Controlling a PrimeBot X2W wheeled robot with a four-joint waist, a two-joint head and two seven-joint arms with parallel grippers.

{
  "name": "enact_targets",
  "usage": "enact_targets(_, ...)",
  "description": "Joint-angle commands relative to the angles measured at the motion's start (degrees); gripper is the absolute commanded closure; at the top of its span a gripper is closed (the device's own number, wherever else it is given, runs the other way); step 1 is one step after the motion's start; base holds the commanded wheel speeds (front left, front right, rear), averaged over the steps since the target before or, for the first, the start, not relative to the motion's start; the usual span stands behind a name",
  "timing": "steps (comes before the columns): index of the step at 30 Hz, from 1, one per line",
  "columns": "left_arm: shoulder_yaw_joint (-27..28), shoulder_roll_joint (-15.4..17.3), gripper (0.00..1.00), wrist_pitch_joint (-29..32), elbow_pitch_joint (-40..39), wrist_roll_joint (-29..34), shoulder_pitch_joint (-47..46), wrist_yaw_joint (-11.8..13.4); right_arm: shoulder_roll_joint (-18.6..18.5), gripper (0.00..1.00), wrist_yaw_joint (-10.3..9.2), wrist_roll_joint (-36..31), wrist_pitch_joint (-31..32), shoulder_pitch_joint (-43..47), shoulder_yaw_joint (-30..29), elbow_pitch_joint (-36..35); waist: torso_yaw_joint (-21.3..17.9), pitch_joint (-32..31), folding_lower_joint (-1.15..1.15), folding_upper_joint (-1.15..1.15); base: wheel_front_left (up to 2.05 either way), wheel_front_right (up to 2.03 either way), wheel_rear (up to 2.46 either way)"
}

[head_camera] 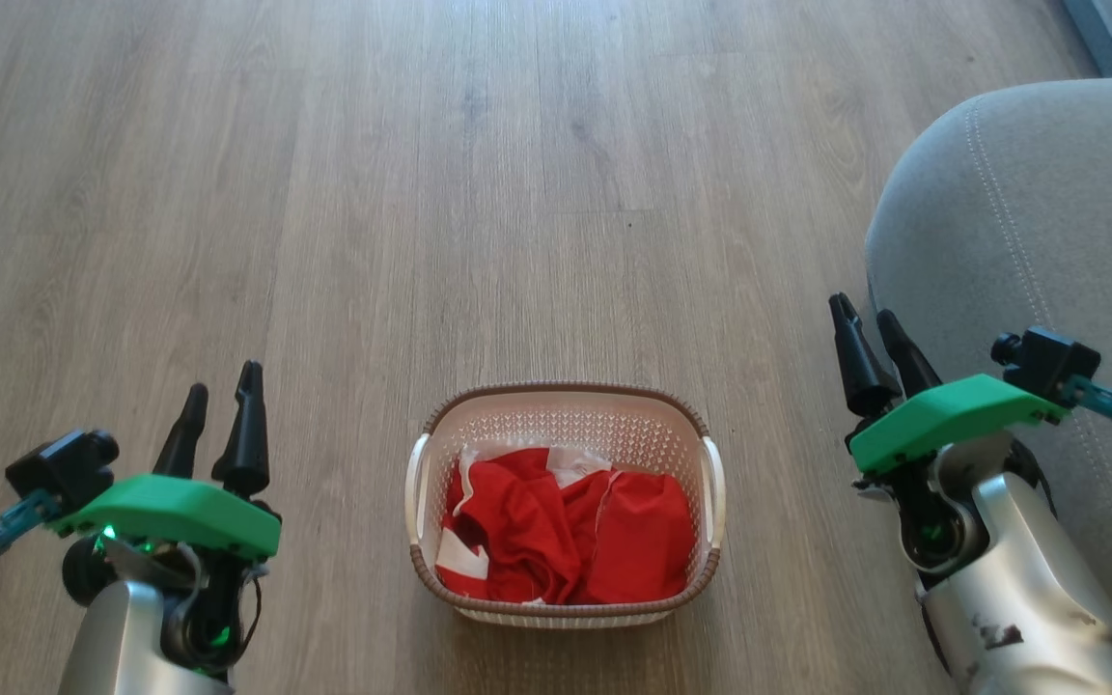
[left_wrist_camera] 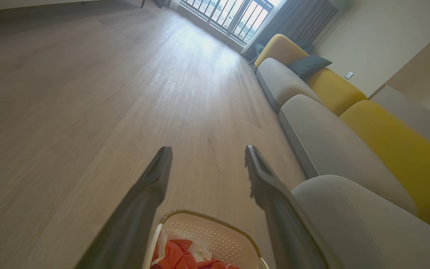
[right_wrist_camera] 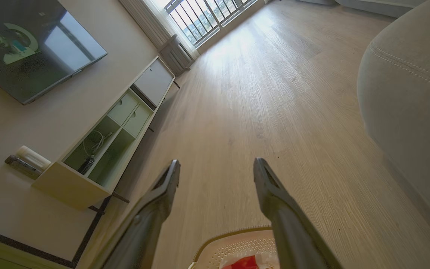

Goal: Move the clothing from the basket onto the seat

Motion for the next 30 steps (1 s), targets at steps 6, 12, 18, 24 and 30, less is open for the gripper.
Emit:
enact_targets(6, 1.16, 1.82, 0.00, -1.65, -1.17, 5.52, -4.69, -0.07, -0.73, 0.00, 0.02, -5.22, -1.62, -5.39, 1.61, -0.46, -0.04, 0.18, 0.00, 0.00, 0.00, 0.00, 0.00)
enact_targets(12, 1.13, 1.92, 0.00, -2.65, -0.92, 9.72, -5.76, -0.07, -0.87, 0.00, 0.02, -9.17, -2.63, -6.92, 2.41, 0.68, -0.10, 0.45, 0.00, 0.00, 0.00, 0.00, 0.00)
enact_targets(18, 1.42, 2.06, 0.00, -3.66, -0.49, 13.91, -6.73, -0.08, -0.94, 0.00, 0.02, -13.05, -3.65, -8.53, 2.93, 1.80, -0.13, 0.70, 0.00, 0.00, 0.00, 0.00, 0.00)
enact_targets(24, 1.66, 2.23, 0.00, -4.66, -0.25, 18.15, -7.85, -0.08, -1.16, 0.00, 0.02, -16.86, -4.66, -10.15, 3.45, 2.75, -0.12, 0.91, 0.00, 0.00, 0.00, 0.00, 0.00)
enact_targets(30, 2.03, 2.34, 0.00, -5.50, -0.05, 21.71, -8.64, -0.09, -1.20, 0.00, 0.02, -20.13, -5.50, -11.40, 3.75, 3.52, -0.11, 0.95, 0.00, 0.00, 0.00, 0.00, 0.00)
